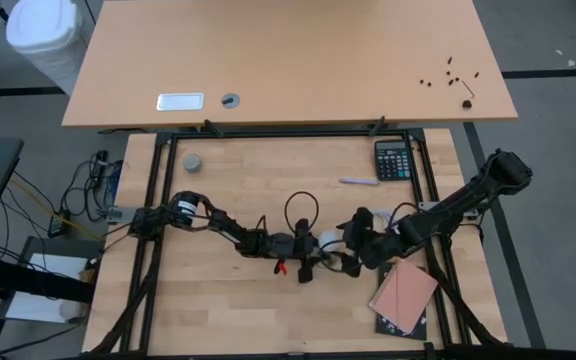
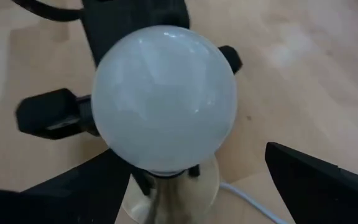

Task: Screw lightbulb
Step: Remove the lightbulb from the bronze lamp socket

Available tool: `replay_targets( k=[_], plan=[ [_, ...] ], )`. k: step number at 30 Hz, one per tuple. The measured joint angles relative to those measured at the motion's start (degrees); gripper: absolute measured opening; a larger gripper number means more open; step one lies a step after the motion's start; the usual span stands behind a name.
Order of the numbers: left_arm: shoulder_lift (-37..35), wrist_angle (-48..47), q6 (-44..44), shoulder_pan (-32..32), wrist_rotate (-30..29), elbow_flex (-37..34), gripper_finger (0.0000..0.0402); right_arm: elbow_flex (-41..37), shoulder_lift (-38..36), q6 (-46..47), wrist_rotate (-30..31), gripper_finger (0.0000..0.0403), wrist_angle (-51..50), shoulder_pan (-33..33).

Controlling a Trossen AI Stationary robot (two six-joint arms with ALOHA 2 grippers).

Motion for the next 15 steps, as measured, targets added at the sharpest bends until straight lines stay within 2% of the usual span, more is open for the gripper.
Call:
replay_targets(
  k=[3,6,8,10,15],
  plan=[
    [0.00,0.00,-0.02,0.13,-0.42,0.02,0.0189,0.04,-0.02,3.05,3.07,0.0373,-5.20,0.20],
    [0.00,0.02,0.21,0.02,-0.18,0.02,0.0189,-0.09,-0.02,10.40,9.01,0.0373,-14.62,-0.05],
    [0.00,0.01,0.24,-0.02,0.10,0.02,0.0189,-0.09,-0.01,15.65,10.14,0.0373,-19.13,-0.02],
    [0.00,0.00,0.24,-0.02,0.21,0.02,0.0189,-0.11,0.00,16.30,7.75,0.0373,-19.42,0.06],
    [0.00,0.01,0.24,-0.02,0.21,0.02,0.0189,-0.11,0.56,7.95,-2.32,0.0373,-8.52,0.57]
  ],
)
